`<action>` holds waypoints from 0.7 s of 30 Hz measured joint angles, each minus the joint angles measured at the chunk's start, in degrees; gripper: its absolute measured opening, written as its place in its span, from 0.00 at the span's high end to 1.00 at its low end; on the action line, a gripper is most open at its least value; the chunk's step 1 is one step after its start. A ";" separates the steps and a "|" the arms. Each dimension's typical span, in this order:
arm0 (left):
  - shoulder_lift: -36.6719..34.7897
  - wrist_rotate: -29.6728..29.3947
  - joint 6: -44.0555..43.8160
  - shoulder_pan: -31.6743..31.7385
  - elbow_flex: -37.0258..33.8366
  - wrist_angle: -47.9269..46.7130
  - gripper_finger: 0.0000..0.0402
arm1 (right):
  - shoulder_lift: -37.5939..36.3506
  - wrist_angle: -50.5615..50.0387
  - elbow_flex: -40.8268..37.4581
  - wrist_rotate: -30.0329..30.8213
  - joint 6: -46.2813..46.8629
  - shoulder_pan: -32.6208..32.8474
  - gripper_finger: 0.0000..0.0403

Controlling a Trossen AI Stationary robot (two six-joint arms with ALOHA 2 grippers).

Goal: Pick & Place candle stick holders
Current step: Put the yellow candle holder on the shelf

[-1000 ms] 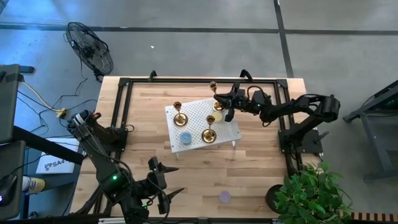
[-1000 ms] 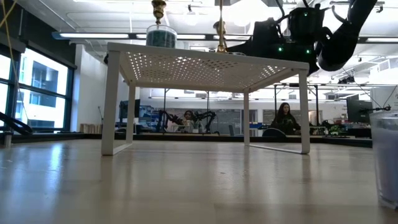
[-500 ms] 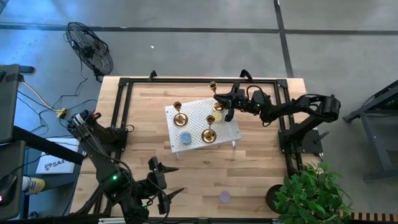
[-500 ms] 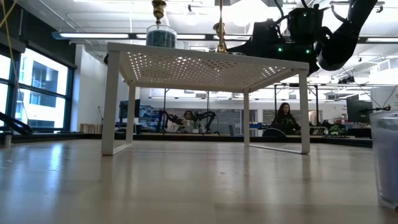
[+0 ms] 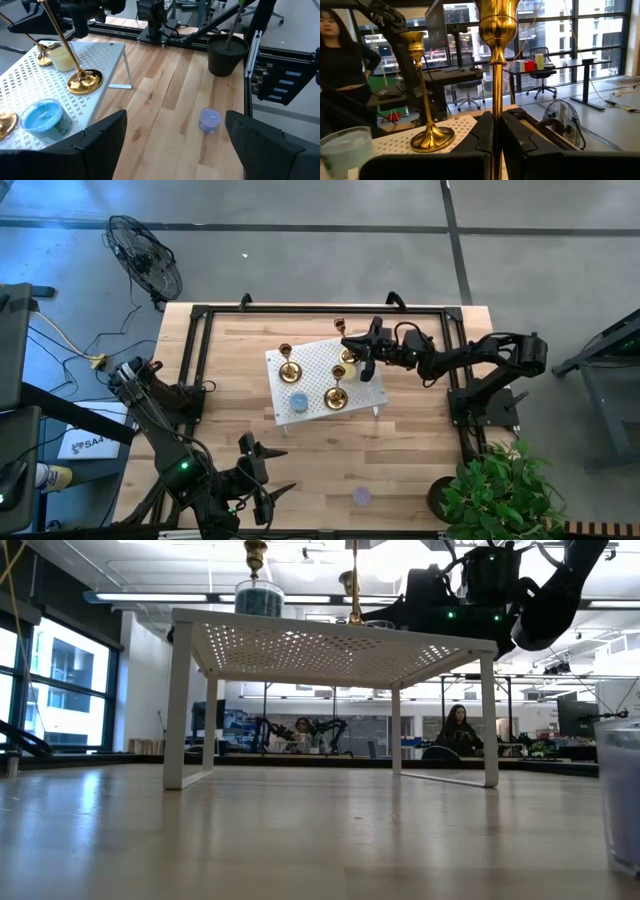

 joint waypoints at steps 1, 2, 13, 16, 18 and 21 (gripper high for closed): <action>0.00 -0.02 0.04 0.00 0.02 0.00 0.17 | 0.00 -0.08 0.00 0.02 -0.22 -0.01 0.98; 0.00 0.00 0.08 0.00 0.00 0.00 0.17 | 0.00 -0.12 0.00 0.02 -0.35 -0.01 0.98; 0.00 0.04 0.13 0.00 0.00 0.01 0.17 | -0.48 -0.68 -0.02 0.13 -0.71 -0.03 0.96; 0.00 0.04 0.13 0.00 0.00 0.00 0.17 | -0.48 -0.88 -0.02 0.09 -0.53 -0.03 0.97; 0.00 0.04 0.13 0.00 0.00 0.00 0.17 | -0.48 -0.97 -0.02 0.07 -0.48 -0.03 0.98; 0.00 0.05 0.13 0.00 0.00 0.00 0.17 | -0.48 -1.01 -0.02 -0.23 -0.46 -0.03 0.97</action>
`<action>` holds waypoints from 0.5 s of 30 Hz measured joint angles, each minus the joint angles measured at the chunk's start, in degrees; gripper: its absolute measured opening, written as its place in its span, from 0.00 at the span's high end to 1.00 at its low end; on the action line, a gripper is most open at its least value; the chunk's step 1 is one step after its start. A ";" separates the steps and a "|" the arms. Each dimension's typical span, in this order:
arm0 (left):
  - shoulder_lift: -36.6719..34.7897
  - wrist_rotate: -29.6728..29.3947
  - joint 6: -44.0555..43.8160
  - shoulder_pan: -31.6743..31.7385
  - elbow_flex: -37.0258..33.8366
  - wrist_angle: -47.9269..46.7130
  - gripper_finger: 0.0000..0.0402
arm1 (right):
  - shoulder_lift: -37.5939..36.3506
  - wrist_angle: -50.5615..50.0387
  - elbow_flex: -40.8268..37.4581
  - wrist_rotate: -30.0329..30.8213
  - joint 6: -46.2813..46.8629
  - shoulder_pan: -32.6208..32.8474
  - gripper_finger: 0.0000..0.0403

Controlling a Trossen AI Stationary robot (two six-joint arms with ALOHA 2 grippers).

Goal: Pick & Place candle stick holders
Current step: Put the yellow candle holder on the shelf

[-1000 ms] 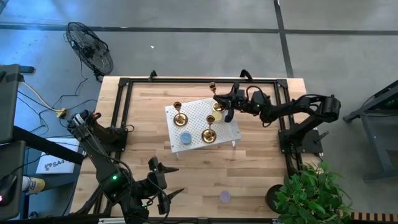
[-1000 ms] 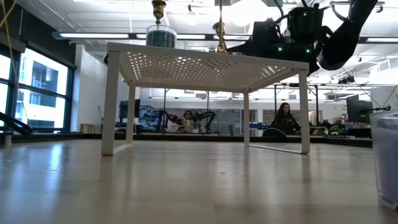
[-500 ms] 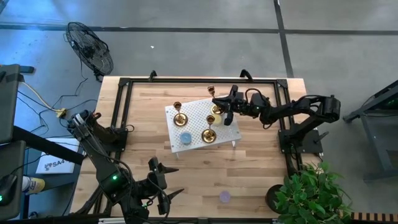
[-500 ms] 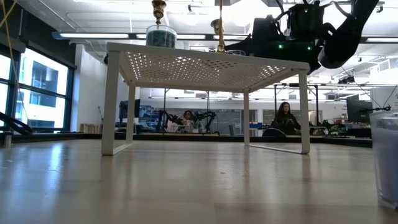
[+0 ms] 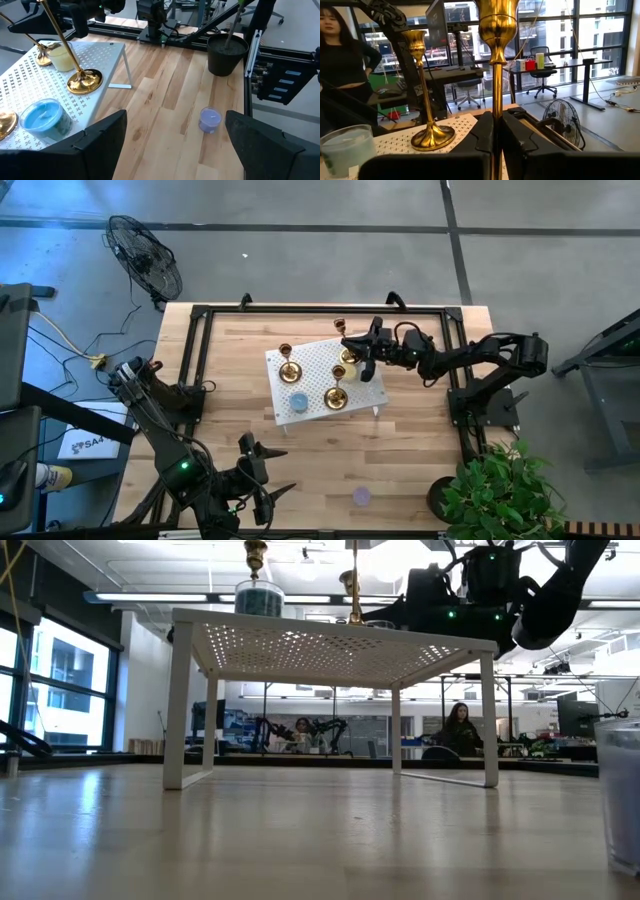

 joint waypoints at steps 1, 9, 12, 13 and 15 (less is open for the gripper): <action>0.00 0.01 -0.04 0.00 0.01 0.00 0.17 | 0.00 -0.02 0.00 -0.25 0.07 0.00 0.96; 0.00 0.02 -0.11 0.00 0.00 0.00 0.17 | 0.20 -2.33 -0.26 -1.29 -0.15 1.00 0.93; 0.00 0.02 -0.13 0.00 0.00 0.04 0.17 | 0.13 -2.54 -0.16 -0.47 -0.55 1.14 0.96; 0.00 0.08 -0.13 0.00 0.02 0.04 0.17 | 0.13 -2.61 -0.13 -0.47 -0.53 1.14 0.97; 0.00 0.15 -0.13 0.00 0.01 0.06 0.17 | 0.13 -2.49 -0.13 -0.84 -0.55 1.12 0.98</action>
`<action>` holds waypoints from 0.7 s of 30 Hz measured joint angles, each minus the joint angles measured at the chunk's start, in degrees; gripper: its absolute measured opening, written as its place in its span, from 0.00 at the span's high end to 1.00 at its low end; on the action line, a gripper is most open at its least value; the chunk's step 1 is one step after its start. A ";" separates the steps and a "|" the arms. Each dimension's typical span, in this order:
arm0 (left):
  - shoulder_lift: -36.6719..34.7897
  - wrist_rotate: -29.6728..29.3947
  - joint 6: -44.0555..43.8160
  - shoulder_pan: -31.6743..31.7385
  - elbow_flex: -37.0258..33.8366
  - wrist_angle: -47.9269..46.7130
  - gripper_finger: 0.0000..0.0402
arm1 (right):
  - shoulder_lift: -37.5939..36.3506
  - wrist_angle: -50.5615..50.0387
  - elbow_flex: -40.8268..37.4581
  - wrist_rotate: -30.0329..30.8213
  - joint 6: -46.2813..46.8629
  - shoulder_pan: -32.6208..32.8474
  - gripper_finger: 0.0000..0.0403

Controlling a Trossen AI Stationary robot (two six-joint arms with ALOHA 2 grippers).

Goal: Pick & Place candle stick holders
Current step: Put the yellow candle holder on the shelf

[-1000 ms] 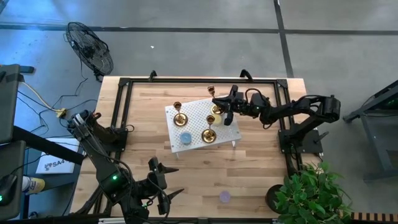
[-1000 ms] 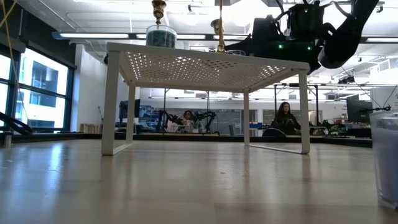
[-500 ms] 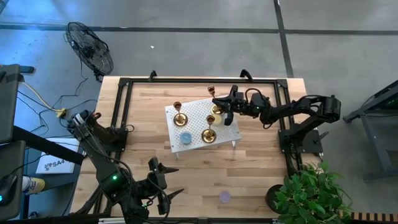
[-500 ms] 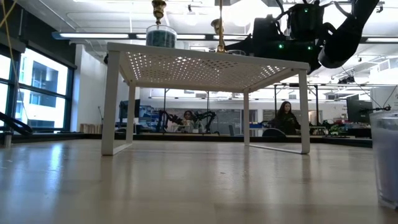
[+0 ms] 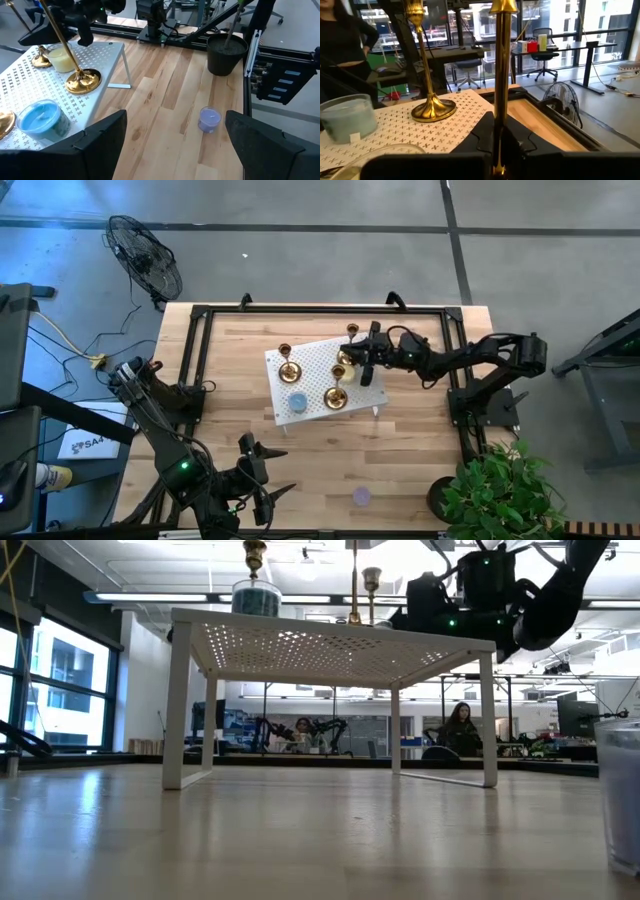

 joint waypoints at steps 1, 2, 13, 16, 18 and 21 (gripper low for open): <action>0.00 0.00 0.00 0.00 0.01 -0.01 0.17 | 0.00 0.11 0.00 -0.07 -0.21 0.06 0.98; 0.00 0.00 0.00 0.00 0.00 0.03 0.17 | 0.00 0.33 0.00 -0.29 -0.24 0.13 0.97; 0.00 0.00 -0.02 0.00 0.01 0.03 0.17 | 0.00 1.75 -0.02 -0.46 -0.87 1.78 0.81; 0.00 -0.04 0.00 0.00 0.01 0.03 0.17 | 0.00 1.77 -0.02 -0.46 -0.87 1.78 0.78; 0.00 -0.04 -0.02 0.00 -0.01 0.03 0.17 | 0.00 1.98 -0.02 -0.46 -0.87 1.78 0.76; 0.00 -0.09 -0.02 0.00 0.02 0.03 0.17 | 0.00 2.14 -0.02 -0.44 -0.84 1.78 0.72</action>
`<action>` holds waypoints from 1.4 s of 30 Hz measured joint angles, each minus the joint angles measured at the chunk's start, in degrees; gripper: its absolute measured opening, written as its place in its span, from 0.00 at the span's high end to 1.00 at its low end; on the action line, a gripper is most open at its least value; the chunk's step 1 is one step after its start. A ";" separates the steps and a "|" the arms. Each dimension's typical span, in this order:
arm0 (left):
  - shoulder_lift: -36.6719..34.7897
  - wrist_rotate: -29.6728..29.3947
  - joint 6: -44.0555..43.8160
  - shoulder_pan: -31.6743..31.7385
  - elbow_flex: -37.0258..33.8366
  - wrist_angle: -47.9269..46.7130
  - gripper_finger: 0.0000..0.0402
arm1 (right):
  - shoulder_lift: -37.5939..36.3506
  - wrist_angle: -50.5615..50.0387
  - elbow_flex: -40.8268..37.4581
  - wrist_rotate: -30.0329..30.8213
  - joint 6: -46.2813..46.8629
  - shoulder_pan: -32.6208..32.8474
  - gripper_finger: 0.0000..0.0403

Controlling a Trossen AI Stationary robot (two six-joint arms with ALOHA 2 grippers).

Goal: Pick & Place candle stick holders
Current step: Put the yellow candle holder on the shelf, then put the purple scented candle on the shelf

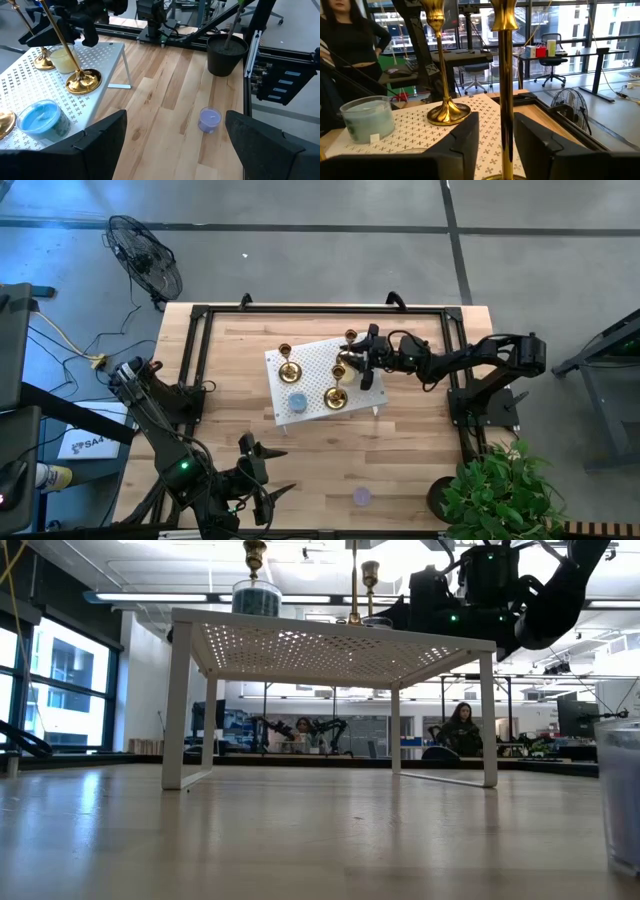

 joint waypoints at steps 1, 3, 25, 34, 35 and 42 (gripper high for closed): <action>0.00 0.00 0.00 0.00 -0.02 0.00 0.17 | 0.00 0.00 0.00 0.17 0.00 0.00 0.70; 0.00 -0.02 0.00 0.00 -0.02 0.00 0.17 | -0.02 0.00 0.00 0.55 0.00 0.00 0.66; 0.00 -0.35 0.00 0.00 0.00 -0.04 0.17 | -0.11 4.38 0.07 -1.59 0.46 0.01 0.41; 0.00 -0.33 0.00 0.00 -0.01 -0.04 0.17 | -0.11 6.16 0.07 -2.39 -0.07 0.11 0.41; 0.00 -0.35 0.00 0.00 -0.02 -0.04 0.17 | -0.11 6.31 0.07 -2.40 -0.10 0.11 0.41; 0.00 -0.12 -0.02 0.00 -0.02 -0.04 0.17 | -0.11 6.49 0.07 -2.32 -0.18 0.11 0.41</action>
